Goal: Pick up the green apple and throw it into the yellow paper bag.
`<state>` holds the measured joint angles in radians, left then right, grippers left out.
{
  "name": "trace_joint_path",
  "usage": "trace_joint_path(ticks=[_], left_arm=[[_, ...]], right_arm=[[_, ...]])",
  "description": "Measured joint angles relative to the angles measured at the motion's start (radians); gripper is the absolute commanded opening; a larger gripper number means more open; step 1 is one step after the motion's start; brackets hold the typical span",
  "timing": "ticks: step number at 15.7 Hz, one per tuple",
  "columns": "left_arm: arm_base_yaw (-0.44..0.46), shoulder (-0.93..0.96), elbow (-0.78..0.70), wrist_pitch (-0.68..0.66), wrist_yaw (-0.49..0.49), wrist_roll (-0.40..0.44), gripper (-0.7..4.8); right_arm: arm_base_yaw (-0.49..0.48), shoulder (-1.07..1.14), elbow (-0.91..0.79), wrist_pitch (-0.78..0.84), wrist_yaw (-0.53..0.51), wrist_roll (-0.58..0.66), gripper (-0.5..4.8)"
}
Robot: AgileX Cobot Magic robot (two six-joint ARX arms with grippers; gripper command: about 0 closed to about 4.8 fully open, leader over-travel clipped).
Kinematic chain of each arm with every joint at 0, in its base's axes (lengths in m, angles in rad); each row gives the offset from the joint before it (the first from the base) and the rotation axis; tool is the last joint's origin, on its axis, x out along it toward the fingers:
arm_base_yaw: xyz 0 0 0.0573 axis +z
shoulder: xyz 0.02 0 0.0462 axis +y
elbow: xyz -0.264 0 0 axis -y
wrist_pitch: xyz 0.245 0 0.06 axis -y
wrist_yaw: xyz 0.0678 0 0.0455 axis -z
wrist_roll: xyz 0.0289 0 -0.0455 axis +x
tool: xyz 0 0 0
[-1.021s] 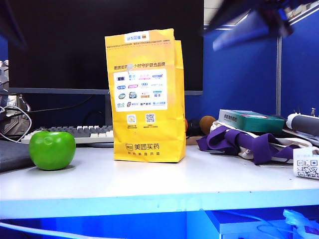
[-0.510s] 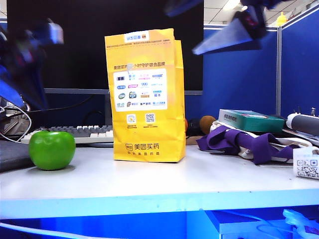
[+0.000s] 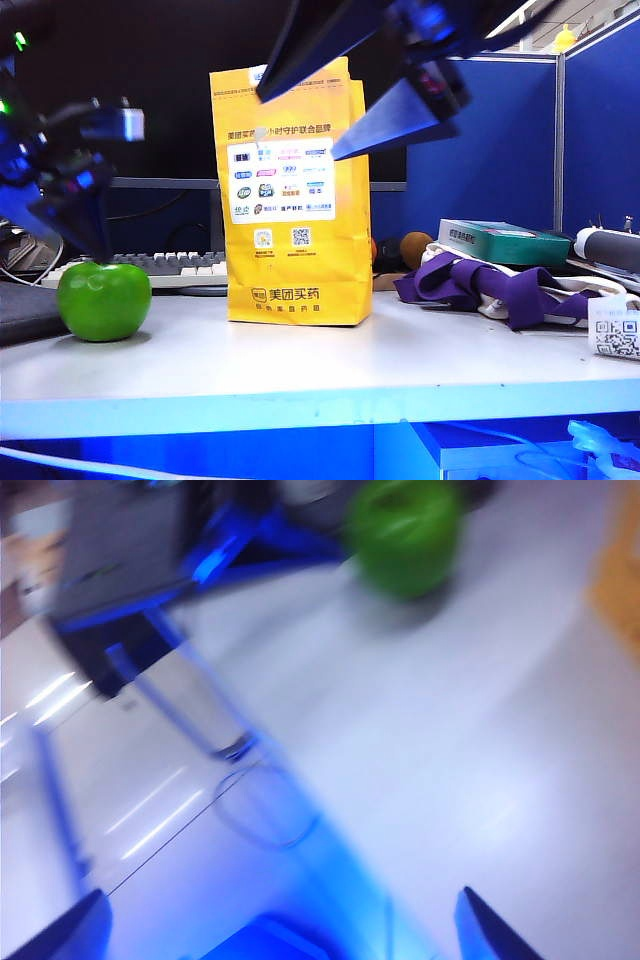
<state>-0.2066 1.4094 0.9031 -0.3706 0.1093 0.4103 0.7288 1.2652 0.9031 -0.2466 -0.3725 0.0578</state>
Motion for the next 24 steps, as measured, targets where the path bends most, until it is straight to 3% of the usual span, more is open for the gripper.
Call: trace_joint_path(ticks=[10, 12, 14, 15, 16, 17, 19, 20, 24], left_arm=[[0.0, 0.164, 0.009, 0.105, 0.061, -0.046, 4.79], [0.0, 0.189, 0.004, 0.082, 0.124, -0.05, 4.28], [0.0, 0.189, 0.005, 0.098, 0.132, -0.06, 4.28], [0.0, 0.189, 0.005, 0.11, 0.134, -0.071, 3.88], [0.0, 0.189, 0.005, 0.127, 0.134, -0.085, 2.81], [0.0, 0.189, 0.005, 0.132, 0.134, -0.09, 2.67], [0.0, 0.189, 0.005, 0.136, 0.136, -0.095, 3.33], [0.0, 0.189, 0.005, 0.138, 0.136, -0.093, 4.79], [0.0, 0.189, 0.005, 0.151, 0.233, -0.097, 4.79]], right_arm=[[0.008, 0.11, 0.086, -0.001, -0.008, -0.037, 4.79], [0.007, 0.11, 0.087, -0.001, 0.017, -0.049, 4.79], [0.007, 0.11, 0.087, -0.001, 0.036, -0.053, 4.79], [0.007, 0.11, 0.087, -0.001, 0.037, -0.053, 4.79], [0.006, 0.11, 0.087, -0.001, 0.037, -0.055, 4.79], [0.006, 0.11, 0.087, -0.001, 0.037, -0.055, 4.79], [0.006, 0.11, 0.087, 0.0, 0.038, -0.055, 4.79], [0.006, 0.11, 0.087, 0.002, 0.038, -0.055, 4.79], [0.006, 0.11, 0.087, 0.003, 0.038, -0.055, 4.79]])
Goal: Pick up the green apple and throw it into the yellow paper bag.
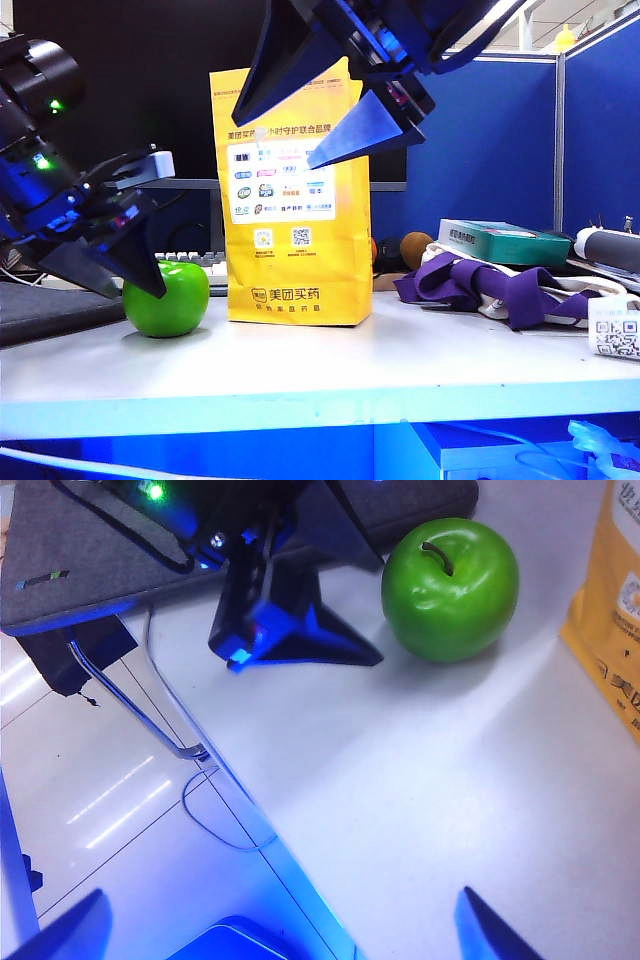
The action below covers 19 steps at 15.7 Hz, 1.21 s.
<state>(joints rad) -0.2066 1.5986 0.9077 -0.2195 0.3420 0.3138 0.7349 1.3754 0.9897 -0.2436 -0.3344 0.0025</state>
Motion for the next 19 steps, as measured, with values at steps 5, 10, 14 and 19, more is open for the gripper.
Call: trace_joint_path(ticks=[5, 10, 14, 19], left_arm=[[-0.008, 0.0, 0.0, 0.065, 0.024, -0.018, 4.79], [-0.042, 0.0, 0.0, 0.131, 0.098, -0.015, 4.79], [-0.068, -0.001, 0.011, 0.138, 0.121, -0.015, 4.79], [-0.079, -0.003, 0.105, 0.121, 0.126, -0.042, 4.79]], right_arm=[[0.0, 0.006, 0.0, 0.0, -0.002, 0.0, 4.79], [-0.013, 0.018, 0.0, 0.0, -0.004, -0.008, 4.79], [-0.029, 0.026, 0.0, 0.001, -0.027, -0.01, 4.79], [-0.049, 0.03, 0.0, 0.007, -0.036, -0.023, 4.79]])
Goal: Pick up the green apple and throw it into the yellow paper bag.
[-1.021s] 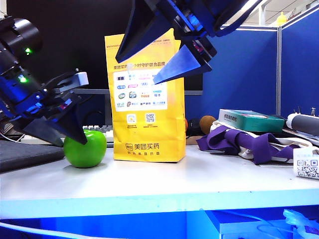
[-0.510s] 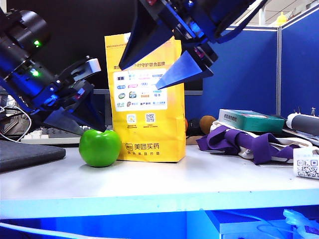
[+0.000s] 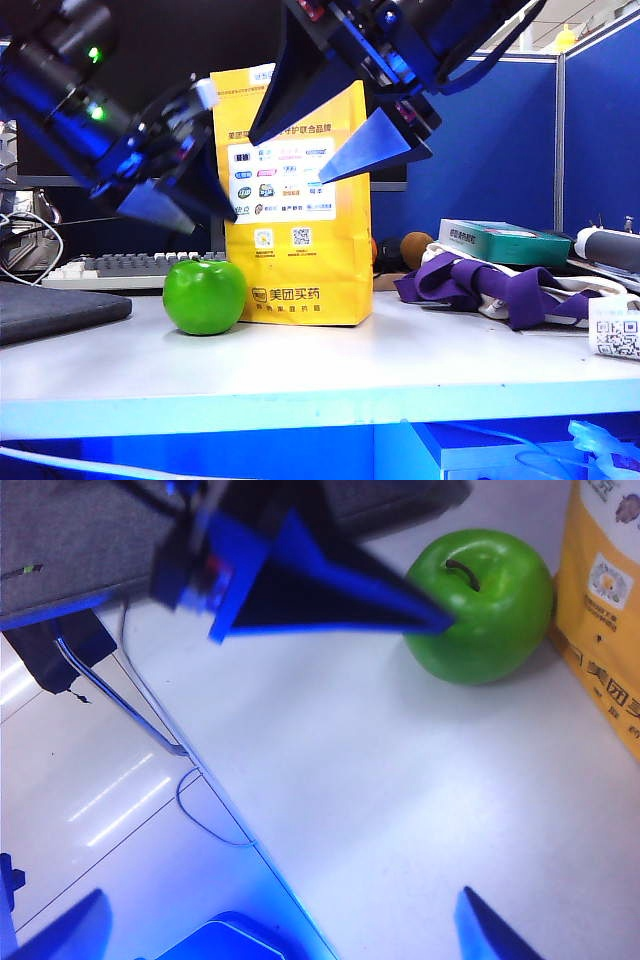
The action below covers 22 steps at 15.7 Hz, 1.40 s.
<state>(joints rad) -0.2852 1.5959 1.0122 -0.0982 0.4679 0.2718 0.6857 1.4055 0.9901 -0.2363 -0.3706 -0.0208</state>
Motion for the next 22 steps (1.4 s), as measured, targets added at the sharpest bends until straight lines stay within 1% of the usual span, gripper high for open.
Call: trace_joint_path(ticks=[4, 6, 11, 16, 22], left_arm=[[-0.001, 0.0, 0.059, -0.098, -0.001, 0.003, 4.79], [-0.001, 0.001, 0.06, -0.112, -0.036, 0.007, 4.79], [-0.002, 0.005, 0.063, -0.116, -0.069, 0.025, 4.79], [-0.009, 0.043, 0.063, -0.15, -0.068, 0.025, 4.79], [-0.008, 0.079, 0.068, -0.129, -0.057, 0.007, 4.79]], right_arm=[[-0.006, 0.01, 0.0, 0.011, -0.01, -0.001, 4.79], [-0.006, 0.012, 0.0, 0.037, -0.023, -0.003, 4.79], [-0.008, 0.031, 0.007, 0.05, -0.037, -0.003, 4.79], [-0.008, 0.031, 0.008, 0.06, -0.045, -0.003, 4.79], [-0.008, 0.032, 0.007, 0.061, -0.049, -0.003, 4.79]])
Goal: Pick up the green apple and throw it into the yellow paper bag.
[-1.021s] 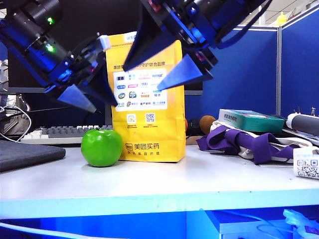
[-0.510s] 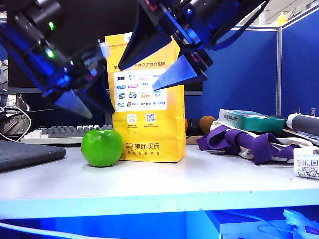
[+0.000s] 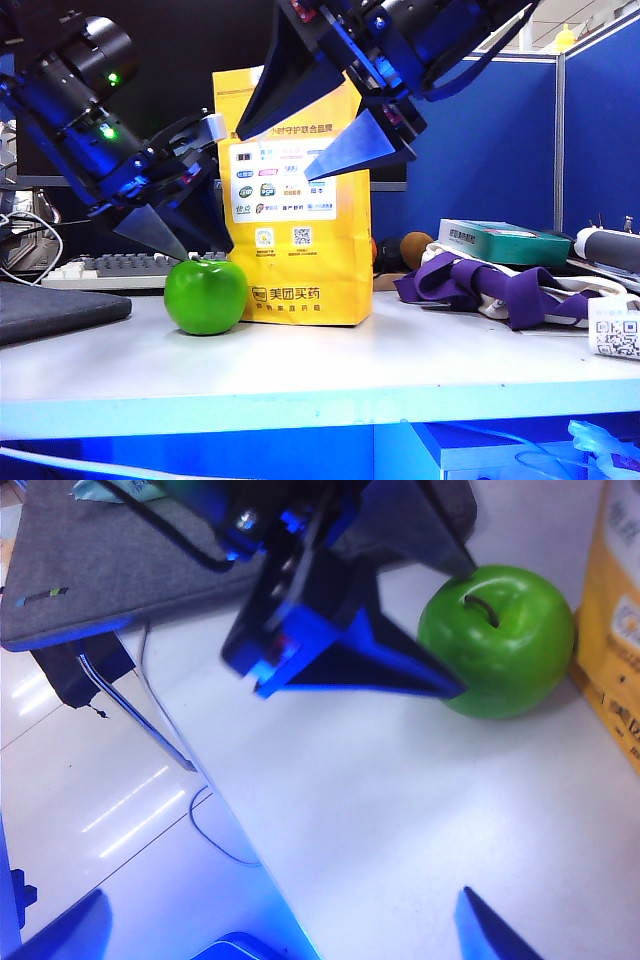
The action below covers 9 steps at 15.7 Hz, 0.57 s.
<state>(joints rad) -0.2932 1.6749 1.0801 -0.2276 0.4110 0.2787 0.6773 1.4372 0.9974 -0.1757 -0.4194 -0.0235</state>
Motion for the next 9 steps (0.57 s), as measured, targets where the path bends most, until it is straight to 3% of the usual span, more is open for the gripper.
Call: trace_joint_path(ticks=[8, 9], left_arm=[[0.0, 0.012, 0.003, 0.022, -0.007, -0.018, 4.74], [0.0, 0.012, 0.003, 0.022, -0.009, -0.018, 4.08]], right_arm=[[-0.002, 0.0, 0.0, 0.002, 0.0, 0.0, 4.79], [-0.002, 0.0, 0.0, 0.002, 0.0, 0.0, 4.79]])
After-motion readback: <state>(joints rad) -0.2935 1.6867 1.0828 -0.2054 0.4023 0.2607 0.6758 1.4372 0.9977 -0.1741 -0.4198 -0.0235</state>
